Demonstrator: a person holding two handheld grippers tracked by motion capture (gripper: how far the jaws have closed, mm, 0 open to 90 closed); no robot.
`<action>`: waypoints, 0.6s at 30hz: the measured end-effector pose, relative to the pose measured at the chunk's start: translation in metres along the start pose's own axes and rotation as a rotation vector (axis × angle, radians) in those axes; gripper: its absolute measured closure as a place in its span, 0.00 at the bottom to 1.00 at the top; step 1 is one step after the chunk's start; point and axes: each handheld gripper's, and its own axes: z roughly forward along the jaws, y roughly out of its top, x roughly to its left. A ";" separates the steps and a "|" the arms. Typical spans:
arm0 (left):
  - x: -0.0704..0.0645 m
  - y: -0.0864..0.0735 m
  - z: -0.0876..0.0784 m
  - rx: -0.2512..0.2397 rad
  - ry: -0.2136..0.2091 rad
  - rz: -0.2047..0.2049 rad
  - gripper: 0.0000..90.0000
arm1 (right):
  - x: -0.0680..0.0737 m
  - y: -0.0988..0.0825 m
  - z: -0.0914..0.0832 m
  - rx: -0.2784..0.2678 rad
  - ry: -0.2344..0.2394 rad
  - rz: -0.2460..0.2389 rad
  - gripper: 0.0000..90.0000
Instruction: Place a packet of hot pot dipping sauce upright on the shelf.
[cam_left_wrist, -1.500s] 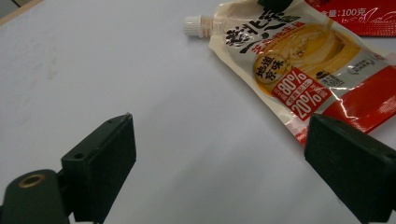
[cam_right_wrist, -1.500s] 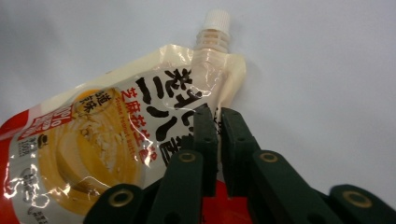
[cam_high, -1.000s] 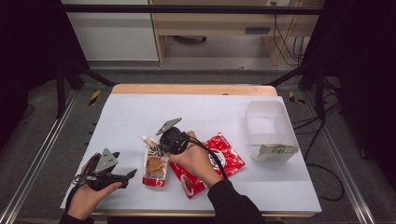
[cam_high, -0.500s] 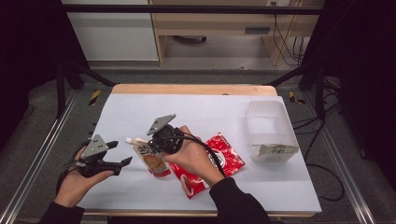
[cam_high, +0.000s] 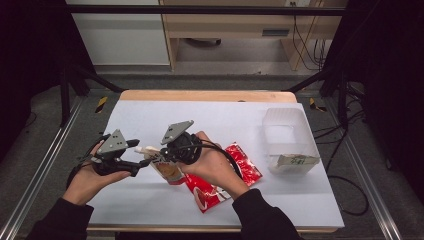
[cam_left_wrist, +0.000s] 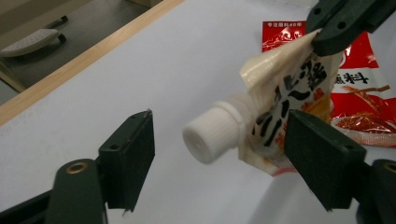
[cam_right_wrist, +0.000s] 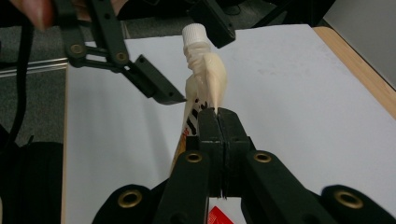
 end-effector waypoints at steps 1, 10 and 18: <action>0.000 0.000 0.000 0.000 0.000 0.000 0.32 | 0.000 0.000 -0.001 -0.001 0.000 -0.001 1.00; 0.000 0.010 0.002 0.016 -0.070 0.015 0.61 | -0.001 0.000 -0.008 0.001 -0.007 -0.009 1.00; -0.002 0.015 0.003 -0.020 -0.118 -0.018 0.74 | -0.008 -0.006 -0.015 -0.003 -0.028 0.017 1.00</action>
